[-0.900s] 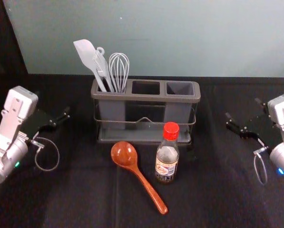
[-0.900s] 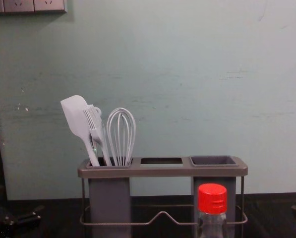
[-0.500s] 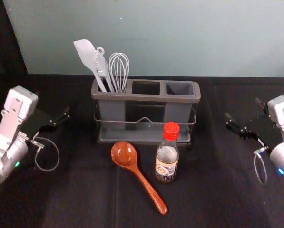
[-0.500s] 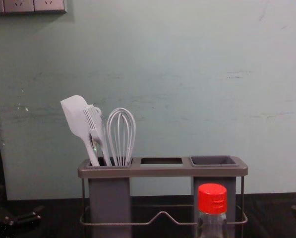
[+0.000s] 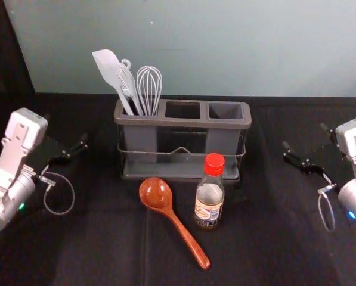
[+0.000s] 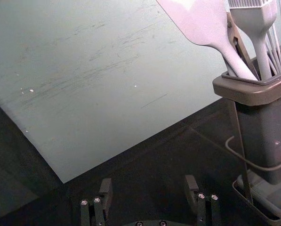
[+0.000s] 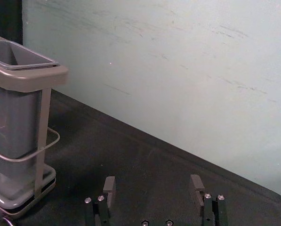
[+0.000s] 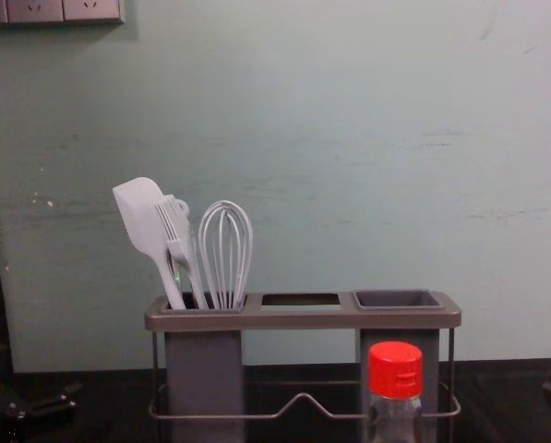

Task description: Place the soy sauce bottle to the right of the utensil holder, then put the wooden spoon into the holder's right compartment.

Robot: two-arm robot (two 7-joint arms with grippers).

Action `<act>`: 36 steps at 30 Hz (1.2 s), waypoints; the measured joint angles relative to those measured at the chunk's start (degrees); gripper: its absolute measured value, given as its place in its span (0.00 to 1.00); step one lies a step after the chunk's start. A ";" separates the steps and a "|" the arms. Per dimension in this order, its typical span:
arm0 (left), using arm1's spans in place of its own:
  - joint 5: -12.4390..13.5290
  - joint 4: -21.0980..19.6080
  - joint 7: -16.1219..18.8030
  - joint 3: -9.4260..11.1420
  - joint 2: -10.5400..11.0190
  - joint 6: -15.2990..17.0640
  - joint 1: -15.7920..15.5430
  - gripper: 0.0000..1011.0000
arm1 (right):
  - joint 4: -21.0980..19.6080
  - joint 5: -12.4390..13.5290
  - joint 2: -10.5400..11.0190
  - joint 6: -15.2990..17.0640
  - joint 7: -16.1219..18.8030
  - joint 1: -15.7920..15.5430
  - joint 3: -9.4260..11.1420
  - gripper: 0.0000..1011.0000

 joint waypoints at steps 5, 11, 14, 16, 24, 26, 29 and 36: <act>0.00 0.00 0.00 0.00 0.00 0.00 0.00 0.99 | -1.18 1.29 0.46 -1.19 1.47 -0.97 1.45 1.00; 0.01 0.00 0.00 -0.01 0.00 0.00 0.00 0.99 | -6.59 5.52 2.77 -2.79 4.39 -5.15 5.21 1.00; 0.00 0.00 0.00 -0.01 0.00 0.00 0.00 0.99 | -9.61 8.00 4.13 -3.30 6.28 -7.62 6.97 1.00; 0.00 0.00 0.00 -0.01 0.00 0.00 0.00 0.99 | -12.20 10.14 5.44 -3.87 8.13 -9.81 8.46 1.00; 0.00 0.00 0.00 -0.01 0.00 0.00 0.00 0.99 | -18.55 20.02 9.85 -7.60 17.66 -16.69 14.07 1.00; 0.00 0.00 0.00 0.00 0.00 0.00 0.00 0.99 | -19.87 22.89 11.18 -8.31 21.37 -18.28 15.25 1.00; 0.00 0.00 0.00 0.00 0.00 0.00 0.00 0.99 | -21.45 25.46 12.67 -8.78 25.89 -19.79 16.11 1.00; 0.00 0.00 0.00 0.00 0.00 0.00 0.00 0.99 | -23.38 27.57 14.42 -7.99 32.86 -20.42 15.47 1.00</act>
